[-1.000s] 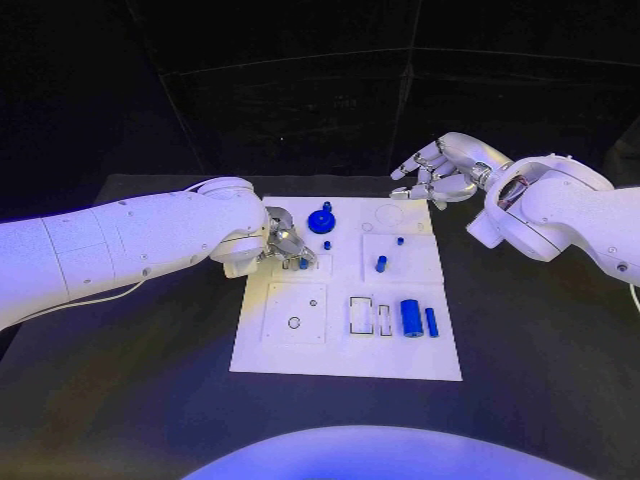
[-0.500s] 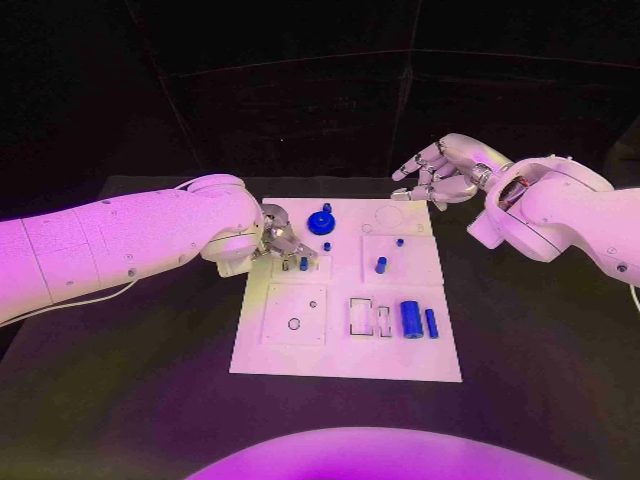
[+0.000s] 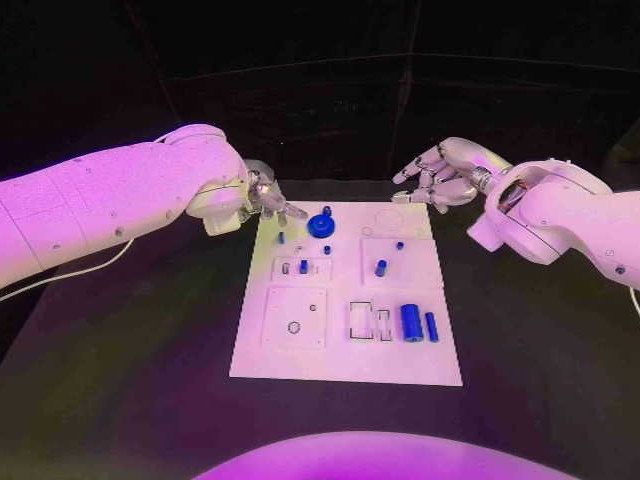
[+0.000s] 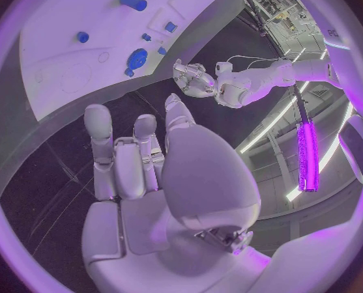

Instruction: Assemble the parts on the task board

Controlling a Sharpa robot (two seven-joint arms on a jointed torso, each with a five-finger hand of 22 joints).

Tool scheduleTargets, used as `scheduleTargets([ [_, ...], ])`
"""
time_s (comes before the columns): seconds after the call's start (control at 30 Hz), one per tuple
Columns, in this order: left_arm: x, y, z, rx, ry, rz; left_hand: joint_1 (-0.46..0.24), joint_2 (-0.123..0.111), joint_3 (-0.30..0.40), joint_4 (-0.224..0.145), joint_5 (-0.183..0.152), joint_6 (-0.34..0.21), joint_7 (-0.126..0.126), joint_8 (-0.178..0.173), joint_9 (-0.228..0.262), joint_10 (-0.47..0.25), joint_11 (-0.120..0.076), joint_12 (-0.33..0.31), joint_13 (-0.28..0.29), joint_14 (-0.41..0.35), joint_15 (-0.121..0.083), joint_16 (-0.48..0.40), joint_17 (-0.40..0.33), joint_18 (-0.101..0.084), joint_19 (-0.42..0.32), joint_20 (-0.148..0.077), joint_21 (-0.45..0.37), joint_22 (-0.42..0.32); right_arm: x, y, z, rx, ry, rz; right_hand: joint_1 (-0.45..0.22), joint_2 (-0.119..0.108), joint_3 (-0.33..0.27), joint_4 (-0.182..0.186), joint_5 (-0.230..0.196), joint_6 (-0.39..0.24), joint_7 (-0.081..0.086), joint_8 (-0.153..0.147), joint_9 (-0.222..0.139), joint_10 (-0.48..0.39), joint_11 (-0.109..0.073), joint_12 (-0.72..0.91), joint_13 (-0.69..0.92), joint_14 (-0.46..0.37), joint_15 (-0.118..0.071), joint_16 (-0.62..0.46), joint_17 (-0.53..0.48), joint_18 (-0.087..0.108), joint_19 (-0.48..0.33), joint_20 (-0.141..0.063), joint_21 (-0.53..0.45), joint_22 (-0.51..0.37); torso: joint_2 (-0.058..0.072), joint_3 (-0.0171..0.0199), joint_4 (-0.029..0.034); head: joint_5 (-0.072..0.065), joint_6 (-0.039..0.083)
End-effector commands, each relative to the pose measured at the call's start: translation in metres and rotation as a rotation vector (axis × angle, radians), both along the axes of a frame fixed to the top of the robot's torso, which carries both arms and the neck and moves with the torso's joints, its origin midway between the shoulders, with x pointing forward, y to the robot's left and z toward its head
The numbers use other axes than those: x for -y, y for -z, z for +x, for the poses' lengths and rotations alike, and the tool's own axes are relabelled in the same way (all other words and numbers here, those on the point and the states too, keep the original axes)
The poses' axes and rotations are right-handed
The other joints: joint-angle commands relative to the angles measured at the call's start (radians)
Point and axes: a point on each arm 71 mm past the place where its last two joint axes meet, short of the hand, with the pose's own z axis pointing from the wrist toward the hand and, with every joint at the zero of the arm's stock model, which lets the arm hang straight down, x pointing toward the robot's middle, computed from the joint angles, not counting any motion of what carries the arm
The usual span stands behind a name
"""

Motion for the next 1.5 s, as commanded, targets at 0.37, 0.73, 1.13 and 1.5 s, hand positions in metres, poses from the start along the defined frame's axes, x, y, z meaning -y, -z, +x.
scheduleTargets([
  [0.37, -0.014, 0.003, 0.031, -0.058, -0.008, 0.154, 0.026, 0.011, -0.015, 0.003, -0.006, -0.007, 0.0, -0.007, -0.007, -0.011, 0.003, -0.005, -0.007, 0.106, 0.009, 0.003, 0.263, 0.02, -0.01, 0.002, -0.006, -0.004, -0.004, -0.001, 0.0, 0.002, -0.012, -0.001, -0.004, 0.001, -0.005, 0.0, 0.004, -0.004, -0.005, 0.006, -0.001, -0.004, -0.002, -0.004, -0.001, 0.022, -0.006, -0.006, 0.001, 0.02, -0.004, -0.001, -0.006, 0.0, 0.003, -0.0005, -0.0015, 0.007, 0.001],
  [0.73, -0.009, 0.018, 0.04, -0.066, 0.002, 0.183, 0.028, 0.014, -0.022, 0.007, -0.009, -0.005, 0.001, -0.008, -0.009, -0.011, 0.003, -0.004, -0.008, 0.106, 0.009, 0.003, 0.263, 0.02, -0.008, 0.002, -0.004, -0.001, -0.005, -0.004, 0.0, 0.049, -0.006, -0.007, 0.0, 0.002, -0.005, -0.002, 0.007, -0.006, -0.006, 0.007, -0.001, -0.009, -0.002, -0.012, -0.01, 0.022, -0.007, -0.008, -0.001, 0.021, -0.005, -0.001, -0.009, -0.005, 0.002, -0.0011, -0.0014, 0.008, -0.002],
  [1.13, -0.005, 0.026, 0.041, -0.08, 0.024, 0.188, 0.032, 0.019, -0.03, 0.012, -0.012, -0.004, 0.001, -0.009, -0.012, -0.012, 0.003, -0.005, -0.011, 0.106, 0.01, 0.003, 0.263, 0.019, -0.007, 0.003, -0.003, 0.002, -0.006, -0.005, 0.0, 0.062, -0.003, -0.007, 0.001, 0.002, -0.005, -0.003, 0.008, -0.006, -0.006, 0.007, -0.001, -0.018, -0.002, -0.027, -0.024, 0.022, -0.007, -0.008, -0.001, 0.021, -0.007, -0.001, -0.01, -0.007, 0.001, 0.0, 0.0006, 0.007, -0.006],
  [1.5, -0.002, 0.032, 0.039, -0.109, 0.05, 0.196, 0.065, 0.027, -0.045, 0.006, -0.012, 0.0, 0.001, -0.011, -0.019, -0.014, 0.004, -0.002, -0.014, 0.106, 0.011, 0.003, 0.263, 0.018, -0.005, 0.004, -0.002, 0.006, -0.005, -0.004, 0.002, 0.061, -0.001, -0.009, 0.003, 0.004, -0.005, -0.004, 0.01, -0.007, -0.006, 0.007, -0.001, -0.019, -0.002, -0.028, -0.026, 0.022, -0.007, -0.009, -0.001, 0.021, -0.006, -0.001, -0.011, -0.007, 0.0, 0.0001, -0.0014, 0.009, -0.01],
])
